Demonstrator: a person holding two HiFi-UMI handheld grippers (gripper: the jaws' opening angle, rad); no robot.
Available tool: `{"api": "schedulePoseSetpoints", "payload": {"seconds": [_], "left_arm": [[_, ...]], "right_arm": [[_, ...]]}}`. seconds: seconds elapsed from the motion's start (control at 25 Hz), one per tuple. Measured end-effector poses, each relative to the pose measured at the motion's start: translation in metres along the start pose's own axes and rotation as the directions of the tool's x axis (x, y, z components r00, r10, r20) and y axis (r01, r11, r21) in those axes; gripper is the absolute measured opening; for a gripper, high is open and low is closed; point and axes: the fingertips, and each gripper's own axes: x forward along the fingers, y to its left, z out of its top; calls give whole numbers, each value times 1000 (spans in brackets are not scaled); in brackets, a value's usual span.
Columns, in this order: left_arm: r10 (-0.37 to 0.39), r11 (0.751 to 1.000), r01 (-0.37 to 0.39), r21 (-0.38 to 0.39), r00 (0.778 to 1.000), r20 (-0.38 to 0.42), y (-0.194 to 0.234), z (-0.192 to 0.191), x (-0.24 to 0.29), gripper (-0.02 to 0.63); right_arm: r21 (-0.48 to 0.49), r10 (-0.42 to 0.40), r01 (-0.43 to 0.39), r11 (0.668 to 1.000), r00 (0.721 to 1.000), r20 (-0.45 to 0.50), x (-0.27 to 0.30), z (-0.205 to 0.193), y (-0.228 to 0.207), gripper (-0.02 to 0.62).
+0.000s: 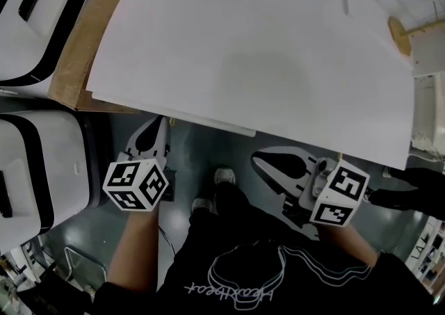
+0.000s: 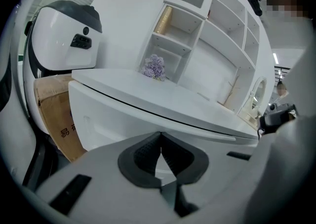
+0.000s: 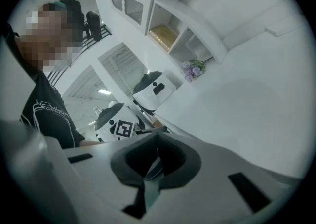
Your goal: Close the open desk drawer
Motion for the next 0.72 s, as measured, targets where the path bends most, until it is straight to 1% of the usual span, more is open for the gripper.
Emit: {"api": "schedulePoseSetpoints", "payload": {"seconds": [0.36,0.52,0.64,0.72], "left_arm": [[-27,1000,27,3,999,20,0,4,6,5],[-52,999,52,-1,999,-9,0,4,6,5],[-79,997,80,14,996,-48,-2,5,5,5],[-103,994,105,26,993,-55,-7,9,0,5]], "right_arm": [[11,-34,34,999,999,9,-5,-7,1,6],[21,-52,51,998,998,34,-3,-7,11,6],[26,-62,60,998,997,55,-2,-7,21,6],[28,-68,66,997,995,69,-1,-8,28,6]]}}
